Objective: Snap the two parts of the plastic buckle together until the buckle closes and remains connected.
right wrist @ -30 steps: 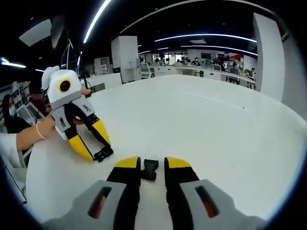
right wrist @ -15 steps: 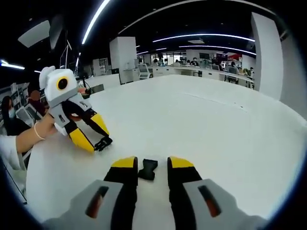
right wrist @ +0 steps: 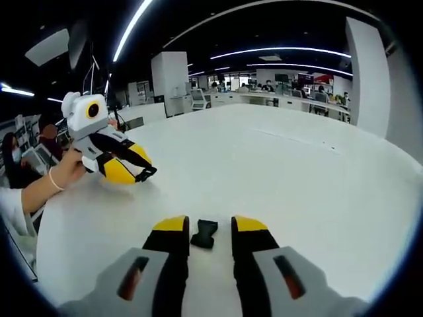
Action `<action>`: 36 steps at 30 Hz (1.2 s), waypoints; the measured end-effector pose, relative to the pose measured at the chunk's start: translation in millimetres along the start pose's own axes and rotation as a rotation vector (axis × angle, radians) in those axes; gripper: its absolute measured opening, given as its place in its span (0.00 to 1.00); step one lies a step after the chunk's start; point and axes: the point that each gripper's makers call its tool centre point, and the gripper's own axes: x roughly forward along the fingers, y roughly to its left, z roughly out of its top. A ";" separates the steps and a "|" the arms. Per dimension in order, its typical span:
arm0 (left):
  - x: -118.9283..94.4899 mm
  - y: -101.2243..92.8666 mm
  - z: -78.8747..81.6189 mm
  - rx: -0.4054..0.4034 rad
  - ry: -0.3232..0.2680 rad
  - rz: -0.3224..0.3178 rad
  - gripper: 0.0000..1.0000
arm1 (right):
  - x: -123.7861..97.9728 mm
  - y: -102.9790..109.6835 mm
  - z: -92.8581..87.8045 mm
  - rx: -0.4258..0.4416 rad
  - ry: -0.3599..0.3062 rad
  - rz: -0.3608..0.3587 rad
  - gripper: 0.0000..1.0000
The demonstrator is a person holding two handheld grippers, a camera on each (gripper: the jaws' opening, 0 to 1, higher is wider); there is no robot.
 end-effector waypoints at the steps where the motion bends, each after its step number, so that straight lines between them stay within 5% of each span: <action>1: -1.4 1.1 0.2 0.000 -0.002 0.009 0.20 | 0.0 -0.3 0.4 0.000 -0.001 0.000 0.24; 10: -24.9 26.7 -5.7 0.039 0.019 0.173 0.20 | -4.6 3.2 3.5 -0.003 -0.024 0.000 0.25; 19: -46.5 42.8 0.6 -0.056 -0.082 0.201 0.20 | -5.9 1.8 1.3 0.008 -0.025 -0.007 0.25; 36: -80.1 86.4 -17.0 -0.200 -0.128 0.399 0.20 | -5.4 1.6 -1.5 0.014 -0.020 -0.004 0.25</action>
